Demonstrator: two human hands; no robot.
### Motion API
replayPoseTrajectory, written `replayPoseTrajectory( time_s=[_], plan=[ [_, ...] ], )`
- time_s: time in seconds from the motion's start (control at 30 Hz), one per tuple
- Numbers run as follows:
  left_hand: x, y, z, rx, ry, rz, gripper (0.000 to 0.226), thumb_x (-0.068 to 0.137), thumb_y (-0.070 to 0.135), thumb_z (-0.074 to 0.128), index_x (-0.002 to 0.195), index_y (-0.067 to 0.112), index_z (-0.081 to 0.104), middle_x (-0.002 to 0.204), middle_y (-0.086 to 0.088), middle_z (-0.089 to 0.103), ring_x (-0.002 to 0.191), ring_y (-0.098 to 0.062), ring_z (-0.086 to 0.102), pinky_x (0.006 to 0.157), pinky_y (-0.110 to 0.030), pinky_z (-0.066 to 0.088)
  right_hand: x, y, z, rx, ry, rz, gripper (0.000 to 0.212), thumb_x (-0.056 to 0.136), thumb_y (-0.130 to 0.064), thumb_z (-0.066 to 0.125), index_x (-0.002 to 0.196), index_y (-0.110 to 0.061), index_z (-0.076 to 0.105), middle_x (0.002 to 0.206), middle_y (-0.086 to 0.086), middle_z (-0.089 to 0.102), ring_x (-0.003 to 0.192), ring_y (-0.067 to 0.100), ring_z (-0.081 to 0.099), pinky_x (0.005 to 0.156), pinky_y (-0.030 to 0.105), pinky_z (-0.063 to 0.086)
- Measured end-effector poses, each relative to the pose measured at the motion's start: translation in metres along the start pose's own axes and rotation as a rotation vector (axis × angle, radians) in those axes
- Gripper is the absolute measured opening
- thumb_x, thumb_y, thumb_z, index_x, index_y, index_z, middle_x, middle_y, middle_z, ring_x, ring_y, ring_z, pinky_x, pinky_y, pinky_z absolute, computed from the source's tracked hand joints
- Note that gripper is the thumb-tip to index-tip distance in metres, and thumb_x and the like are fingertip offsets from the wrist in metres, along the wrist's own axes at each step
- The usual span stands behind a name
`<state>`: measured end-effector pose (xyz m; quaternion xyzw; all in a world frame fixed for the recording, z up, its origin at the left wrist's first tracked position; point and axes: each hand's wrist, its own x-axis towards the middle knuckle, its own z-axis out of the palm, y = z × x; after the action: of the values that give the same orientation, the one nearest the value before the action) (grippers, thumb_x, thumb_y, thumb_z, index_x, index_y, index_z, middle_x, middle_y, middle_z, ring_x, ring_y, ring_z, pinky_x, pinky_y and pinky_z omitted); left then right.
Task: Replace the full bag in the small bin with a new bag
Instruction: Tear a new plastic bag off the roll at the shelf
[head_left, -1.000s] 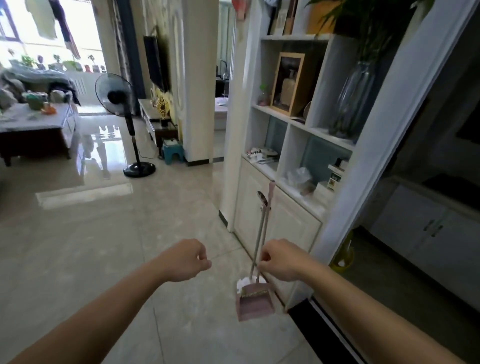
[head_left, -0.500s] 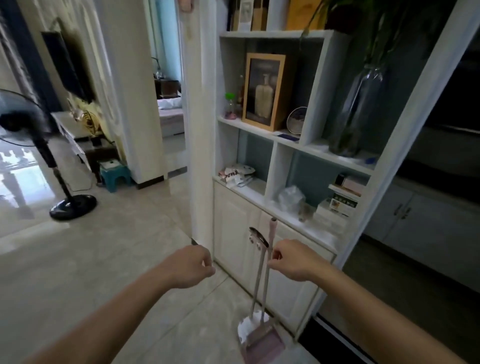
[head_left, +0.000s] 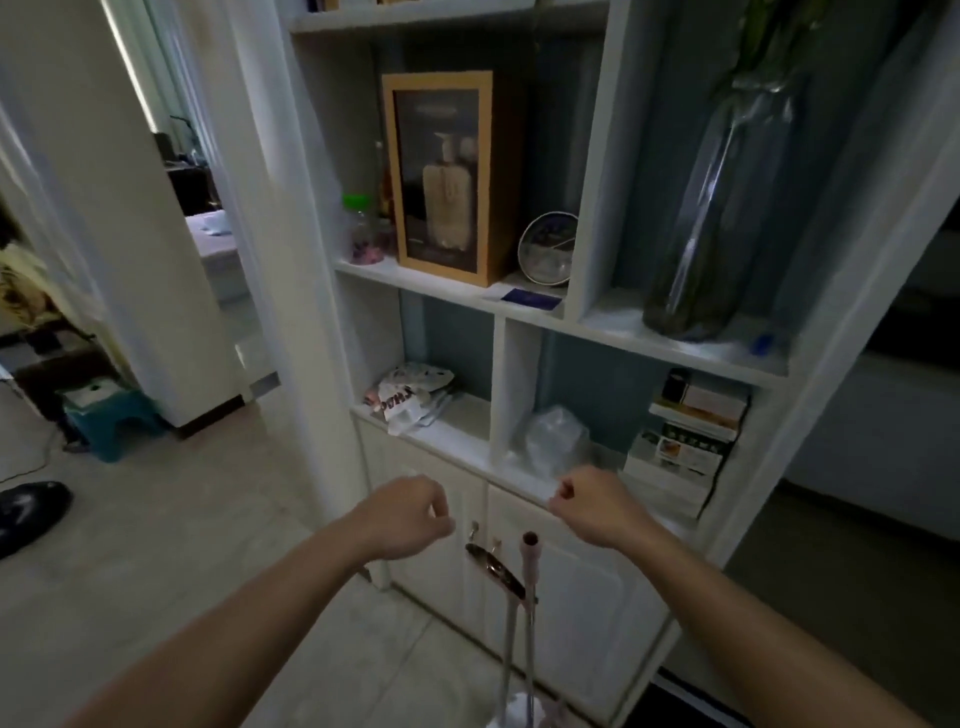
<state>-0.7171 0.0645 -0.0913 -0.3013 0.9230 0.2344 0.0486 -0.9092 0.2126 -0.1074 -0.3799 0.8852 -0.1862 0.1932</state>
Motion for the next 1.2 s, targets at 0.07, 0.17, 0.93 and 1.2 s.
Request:
replayPoseTrajectory(
  time_s=[0.07,0.17,0.93,1.2],
  plan=[
    [0.034,0.000,-0.005,0.006,-0.025,0.038,0.024,0.089,0.040,0.059,0.098,0.020,0.069,0.089,0.007,0.057,0.085,-0.014,0.058,0.075,-0.030,0.046,0.030,0.007,0.002,-0.022,-0.013,0.058,0.035,0.087,-0.023,0.058,0.056,-0.019,0.043,0.055,0.000,0.045,0.053,0.016,0.045,0.050,0.028,0.033],
    [0.082,-0.001,-0.004,0.023,-0.072,0.080,0.022,0.090,0.039,0.058,0.097,0.021,0.069,0.095,0.007,0.057,0.093,-0.015,0.059,0.079,-0.031,0.047,0.075,0.018,0.014,-0.061,-0.026,0.160,0.030,0.088,-0.021,0.054,0.061,-0.019,0.039,0.065,0.002,0.046,0.063,0.019,0.048,0.045,0.025,0.029],
    [0.282,-0.054,0.001,0.173,-0.428,0.364,0.032,0.092,0.045,0.056,0.115,0.024,0.063,0.125,0.001,0.059,0.103,-0.017,0.055,0.083,-0.029,0.044,0.231,0.071,0.073,-0.110,0.106,0.728,0.047,0.095,-0.042,0.048,0.133,-0.014,0.051,0.132,0.012,0.057,0.119,0.029,0.057,0.094,0.035,0.048],
    [0.285,-0.059,-0.010,0.081,-0.447,0.472,0.027,0.090,0.041,0.060,0.110,0.024,0.068,0.112,0.004,0.063,0.092,-0.011,0.057,0.082,-0.027,0.048,0.207,0.063,0.059,0.085,0.043,0.746,0.058,0.095,-0.048,0.047,0.144,-0.017,0.043,0.129,0.014,0.060,0.117,0.031,0.059,0.094,0.035,0.050]
  ],
)
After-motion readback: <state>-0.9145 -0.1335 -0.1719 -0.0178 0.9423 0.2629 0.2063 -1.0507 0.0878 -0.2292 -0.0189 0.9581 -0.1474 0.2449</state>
